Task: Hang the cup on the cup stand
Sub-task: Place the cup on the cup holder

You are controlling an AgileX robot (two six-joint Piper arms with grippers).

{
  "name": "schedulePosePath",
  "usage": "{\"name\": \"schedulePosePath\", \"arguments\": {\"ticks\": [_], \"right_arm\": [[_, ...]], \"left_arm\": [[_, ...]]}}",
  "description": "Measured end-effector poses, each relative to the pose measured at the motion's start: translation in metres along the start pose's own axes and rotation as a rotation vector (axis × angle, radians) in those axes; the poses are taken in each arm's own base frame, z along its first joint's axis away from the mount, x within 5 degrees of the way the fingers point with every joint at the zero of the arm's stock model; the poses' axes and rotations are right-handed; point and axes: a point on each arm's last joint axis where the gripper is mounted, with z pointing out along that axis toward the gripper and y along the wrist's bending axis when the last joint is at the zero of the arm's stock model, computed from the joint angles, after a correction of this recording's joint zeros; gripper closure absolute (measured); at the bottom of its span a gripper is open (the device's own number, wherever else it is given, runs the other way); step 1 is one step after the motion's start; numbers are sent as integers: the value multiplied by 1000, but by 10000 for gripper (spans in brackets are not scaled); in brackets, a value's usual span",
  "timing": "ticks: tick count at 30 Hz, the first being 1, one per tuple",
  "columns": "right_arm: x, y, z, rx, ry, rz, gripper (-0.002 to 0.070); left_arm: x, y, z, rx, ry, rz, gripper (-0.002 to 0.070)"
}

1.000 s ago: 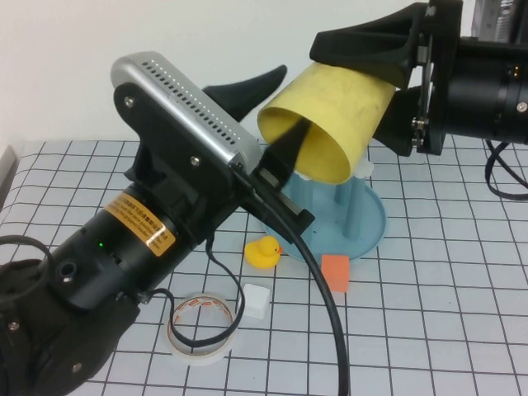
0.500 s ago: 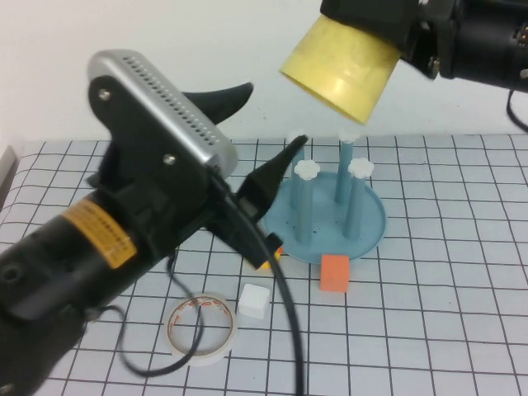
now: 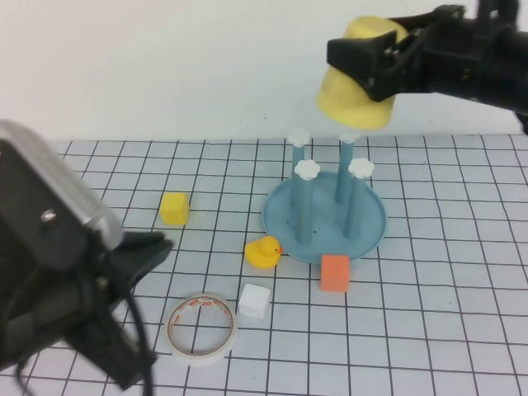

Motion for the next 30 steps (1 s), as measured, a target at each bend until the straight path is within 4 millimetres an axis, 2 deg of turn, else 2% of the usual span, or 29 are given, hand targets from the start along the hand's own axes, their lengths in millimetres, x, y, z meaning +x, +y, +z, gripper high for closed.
{"name": "schedulePosePath", "arguments": {"ticks": [9, 15, 24, 30], "right_arm": [[18, -30, 66, -4, 21, -91, 101], [42, -41, 105, -22, 49, -179, 101], [65, -51, 139, -45, 56, -208, 101], [77, -54, 152, -52, 65, -207, 101]], "left_arm": [[12, 3, -26, -33, 98, 8, 675], [22, 6, -34, -70, 198, 18, 675], [24, 11, -35, -123, 222, 42, 675], [24, 14, -35, -153, 223, 47, 675]]}}
